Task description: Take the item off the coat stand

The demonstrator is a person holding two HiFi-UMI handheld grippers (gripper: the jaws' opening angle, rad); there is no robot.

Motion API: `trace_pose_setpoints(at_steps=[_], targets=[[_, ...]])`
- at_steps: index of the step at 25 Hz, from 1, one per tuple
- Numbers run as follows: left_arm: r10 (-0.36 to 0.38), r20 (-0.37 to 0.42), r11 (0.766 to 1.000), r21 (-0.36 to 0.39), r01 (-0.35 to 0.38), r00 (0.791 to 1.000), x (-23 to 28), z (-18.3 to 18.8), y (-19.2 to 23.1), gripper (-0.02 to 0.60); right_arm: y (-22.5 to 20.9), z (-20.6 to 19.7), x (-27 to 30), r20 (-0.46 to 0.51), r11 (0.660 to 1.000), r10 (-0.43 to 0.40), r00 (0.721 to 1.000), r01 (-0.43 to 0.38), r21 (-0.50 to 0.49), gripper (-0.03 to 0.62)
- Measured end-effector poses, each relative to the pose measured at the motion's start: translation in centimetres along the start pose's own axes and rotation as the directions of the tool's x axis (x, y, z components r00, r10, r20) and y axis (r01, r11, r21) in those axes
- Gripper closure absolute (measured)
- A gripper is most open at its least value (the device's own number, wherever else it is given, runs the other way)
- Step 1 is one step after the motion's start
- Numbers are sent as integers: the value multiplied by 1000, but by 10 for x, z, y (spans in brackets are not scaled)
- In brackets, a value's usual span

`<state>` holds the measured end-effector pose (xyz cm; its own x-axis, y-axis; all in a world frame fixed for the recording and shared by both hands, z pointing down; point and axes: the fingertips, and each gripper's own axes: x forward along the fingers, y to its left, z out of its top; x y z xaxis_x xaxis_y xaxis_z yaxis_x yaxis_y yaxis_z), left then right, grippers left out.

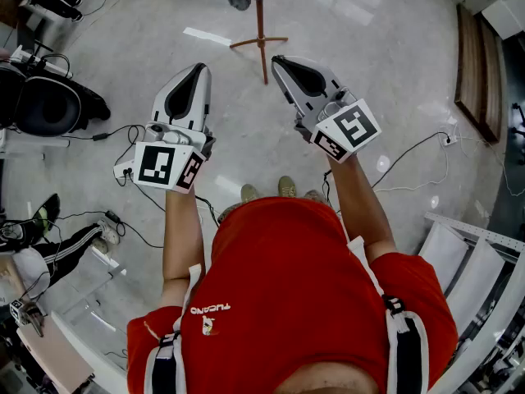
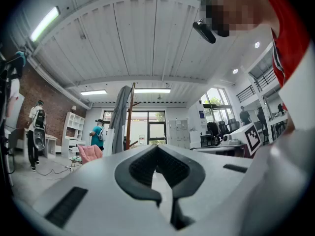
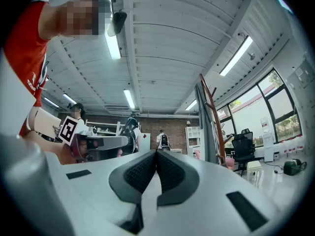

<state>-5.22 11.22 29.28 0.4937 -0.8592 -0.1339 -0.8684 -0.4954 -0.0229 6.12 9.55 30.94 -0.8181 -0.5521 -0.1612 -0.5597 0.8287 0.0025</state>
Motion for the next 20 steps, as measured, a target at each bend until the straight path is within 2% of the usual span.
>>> trace_pose_setpoints(at_steps=[4,9,15,20], targets=[[-4,1,1000,-2,4,1000,-3,1,4,572,6,0,3,-4,1000,3,1000,-3,-6,569],[-12,1,1000,-7,12,1000,-9,0,13,572,7,-4,10,-11,999,-38,999,38,-16,569],[-23,20,1000,1,23,1000,-28,-5,-28,572,15,-2,-33,-7,997,-67,998,67,-49,569],[-37,28,999,-14,38,999,-36,-2,27,572,22,-5,16,-23,992,-107,994,106,-62,568]])
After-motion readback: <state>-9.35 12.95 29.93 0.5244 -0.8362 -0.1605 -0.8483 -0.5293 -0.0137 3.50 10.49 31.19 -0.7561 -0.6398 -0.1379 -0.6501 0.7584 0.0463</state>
